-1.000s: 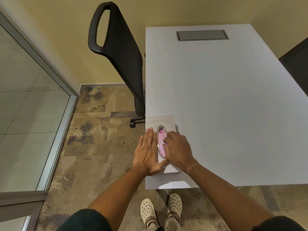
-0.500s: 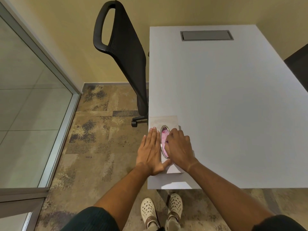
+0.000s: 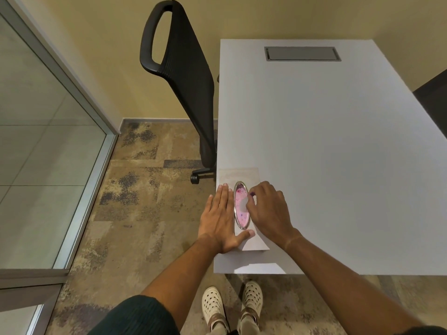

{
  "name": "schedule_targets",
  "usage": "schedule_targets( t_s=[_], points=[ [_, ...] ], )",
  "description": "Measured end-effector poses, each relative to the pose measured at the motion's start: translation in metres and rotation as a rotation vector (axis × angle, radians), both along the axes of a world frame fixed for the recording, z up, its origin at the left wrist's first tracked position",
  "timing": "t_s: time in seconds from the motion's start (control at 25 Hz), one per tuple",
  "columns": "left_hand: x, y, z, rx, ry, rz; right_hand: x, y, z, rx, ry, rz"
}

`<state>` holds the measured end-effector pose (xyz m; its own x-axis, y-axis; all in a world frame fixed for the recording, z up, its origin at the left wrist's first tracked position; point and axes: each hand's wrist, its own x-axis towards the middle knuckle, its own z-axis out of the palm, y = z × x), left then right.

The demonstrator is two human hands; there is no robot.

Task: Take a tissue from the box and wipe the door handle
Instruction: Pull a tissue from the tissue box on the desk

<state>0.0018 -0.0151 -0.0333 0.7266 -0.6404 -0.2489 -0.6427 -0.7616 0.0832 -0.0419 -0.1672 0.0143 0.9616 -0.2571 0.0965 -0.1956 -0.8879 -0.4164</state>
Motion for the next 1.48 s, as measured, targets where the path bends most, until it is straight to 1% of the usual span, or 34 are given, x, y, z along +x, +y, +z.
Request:
schedule_targets(
  t_s=[0.2,0.52,0.68,0.76,0.92,1.2,1.48],
  points=[
    [0.001,0.0,0.0,0.023,0.003,-0.004,0.01,-0.004,0.029,0.104,-0.235,-0.036],
    [-0.001,-0.001,0.005,0.03,0.015,-0.002,0.006,-0.01,0.048,0.186,-0.456,-0.067],
    [0.0,-0.001,0.005,0.035,0.0,-0.003,0.015,-0.011,0.069,0.234,-0.634,-0.084],
    [0.0,-0.001,0.003,0.029,0.003,-0.001,0.022,-0.013,0.081,0.241,-0.685,-0.067],
    [0.001,0.0,0.0,0.018,0.005,0.002,0.024,-0.015,0.089,0.288,-0.633,-0.031],
    [0.001,0.002,0.005,0.003,0.041,-0.003,0.028,-0.026,0.099,0.475,-0.553,-0.01],
    [0.001,0.014,0.022,0.018,0.08,-0.007,0.037,-0.021,0.112,0.522,-0.557,-0.001]
  ],
)
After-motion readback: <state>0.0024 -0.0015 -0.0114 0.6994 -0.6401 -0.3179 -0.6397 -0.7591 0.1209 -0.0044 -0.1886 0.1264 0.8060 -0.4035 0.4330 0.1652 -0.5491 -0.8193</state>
